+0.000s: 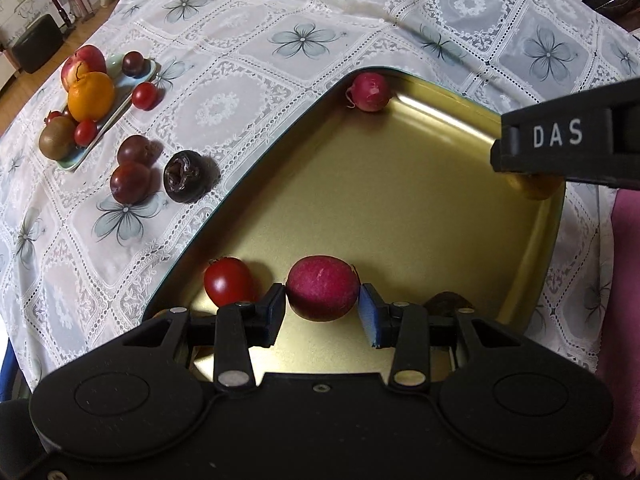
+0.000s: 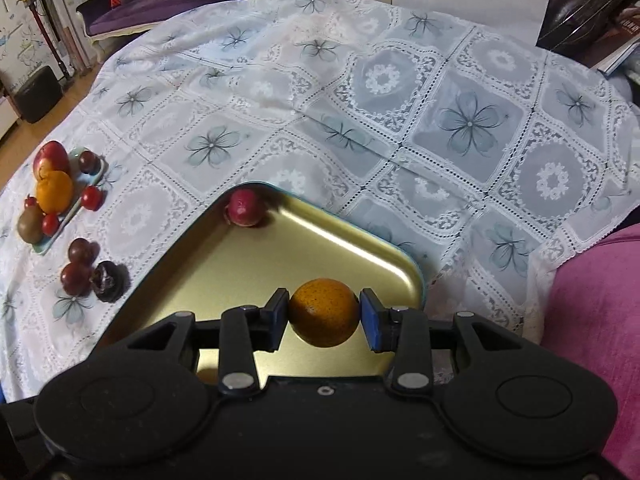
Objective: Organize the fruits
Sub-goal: 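Carry both fruits over the tray and open both tools to release them, then move both tools back toward the remaining dark fruits beside the tray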
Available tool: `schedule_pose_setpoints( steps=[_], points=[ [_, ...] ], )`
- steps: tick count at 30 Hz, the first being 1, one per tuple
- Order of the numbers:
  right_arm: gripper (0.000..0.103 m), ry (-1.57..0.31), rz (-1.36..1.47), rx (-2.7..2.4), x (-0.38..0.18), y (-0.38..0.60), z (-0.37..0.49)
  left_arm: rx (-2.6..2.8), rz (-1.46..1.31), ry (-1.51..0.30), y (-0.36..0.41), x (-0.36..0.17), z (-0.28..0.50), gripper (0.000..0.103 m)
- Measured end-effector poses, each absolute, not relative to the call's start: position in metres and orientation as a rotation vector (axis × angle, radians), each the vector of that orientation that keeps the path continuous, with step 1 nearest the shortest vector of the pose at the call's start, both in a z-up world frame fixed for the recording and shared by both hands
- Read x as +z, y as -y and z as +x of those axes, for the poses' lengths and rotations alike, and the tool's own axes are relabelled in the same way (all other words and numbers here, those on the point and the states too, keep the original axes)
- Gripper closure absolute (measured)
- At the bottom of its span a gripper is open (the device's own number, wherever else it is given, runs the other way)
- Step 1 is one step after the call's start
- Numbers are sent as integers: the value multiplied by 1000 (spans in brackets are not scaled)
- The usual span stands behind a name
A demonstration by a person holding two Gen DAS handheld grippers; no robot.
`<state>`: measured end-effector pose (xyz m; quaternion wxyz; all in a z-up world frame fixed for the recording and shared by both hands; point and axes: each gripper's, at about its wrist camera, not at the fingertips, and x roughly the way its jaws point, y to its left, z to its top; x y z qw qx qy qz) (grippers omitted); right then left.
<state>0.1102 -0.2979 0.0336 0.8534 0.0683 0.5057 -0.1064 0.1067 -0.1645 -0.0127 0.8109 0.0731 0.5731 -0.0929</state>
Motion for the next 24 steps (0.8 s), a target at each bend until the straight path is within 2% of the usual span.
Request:
schedule_pose_setpoints(
  steps=[14,24],
  points=[
    [63,-1021,133,-220,41,296,106,-199,159,-1227,166,-10,105,54],
    [59,-980,245,-235,42,302,101,-197,169,-1224,158,-6,108,54]
  ],
)
